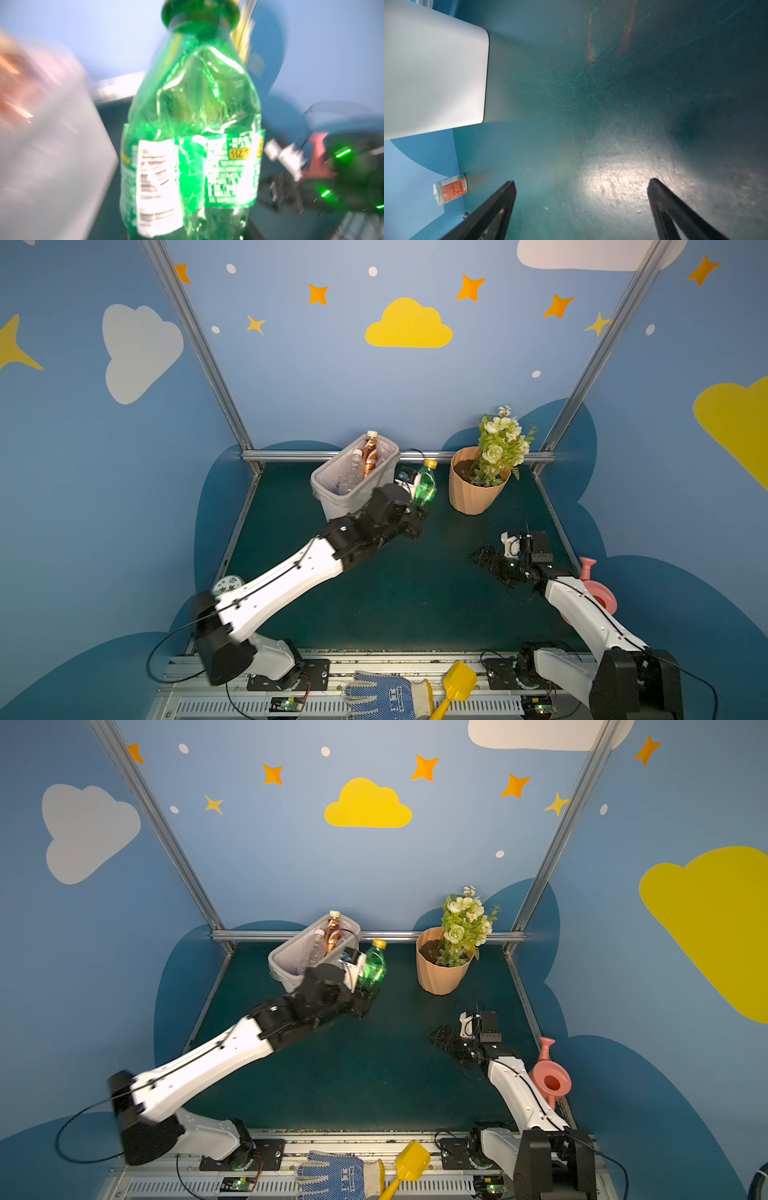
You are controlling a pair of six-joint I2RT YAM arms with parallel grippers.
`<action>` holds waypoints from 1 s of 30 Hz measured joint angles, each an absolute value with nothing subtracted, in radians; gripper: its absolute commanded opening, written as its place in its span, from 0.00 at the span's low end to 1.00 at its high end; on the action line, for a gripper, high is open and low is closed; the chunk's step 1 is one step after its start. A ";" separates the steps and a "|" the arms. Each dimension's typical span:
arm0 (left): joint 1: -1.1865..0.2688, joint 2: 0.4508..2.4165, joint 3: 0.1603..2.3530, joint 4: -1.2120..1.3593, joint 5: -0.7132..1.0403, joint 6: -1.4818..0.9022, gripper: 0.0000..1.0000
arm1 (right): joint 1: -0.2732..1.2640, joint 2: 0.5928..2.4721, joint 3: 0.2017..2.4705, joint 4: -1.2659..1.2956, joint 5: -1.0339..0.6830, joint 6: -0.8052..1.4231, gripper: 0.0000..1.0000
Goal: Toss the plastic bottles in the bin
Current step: 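Lower the green bottle into the white bin and open the left gripper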
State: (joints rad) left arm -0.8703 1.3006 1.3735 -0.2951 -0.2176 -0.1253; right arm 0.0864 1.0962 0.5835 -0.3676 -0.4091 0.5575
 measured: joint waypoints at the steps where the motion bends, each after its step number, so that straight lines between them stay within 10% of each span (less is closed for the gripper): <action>1: -0.870 1.238 1.347 -0.245 -0.237 -0.088 0.43 | 0.089 1.100 0.583 -0.363 -0.410 0.561 0.96; 8: -0.830 0.927 1.243 0.008 -0.350 0.188 0.44 | 0.149 1.136 0.611 -0.350 -0.404 0.570 0.96; 16: -0.550 1.081 1.309 -0.169 -0.235 0.174 0.46 | 0.218 1.169 0.640 -0.333 -0.381 0.588 0.96; 20: -0.476 1.270 1.354 -0.358 -0.222 0.185 0.59 | 0.234 1.180 0.648 -0.337 -0.372 0.589 0.96; 25: -0.452 1.389 1.352 -0.520 -0.324 0.220 0.98 | 0.235 1.180 0.676 -0.336 -0.357 0.590 0.96; 30: -0.442 1.272 1.359 -0.545 -0.350 0.223 1.00 | 0.235 1.180 0.686 -0.340 -0.349 0.590 0.96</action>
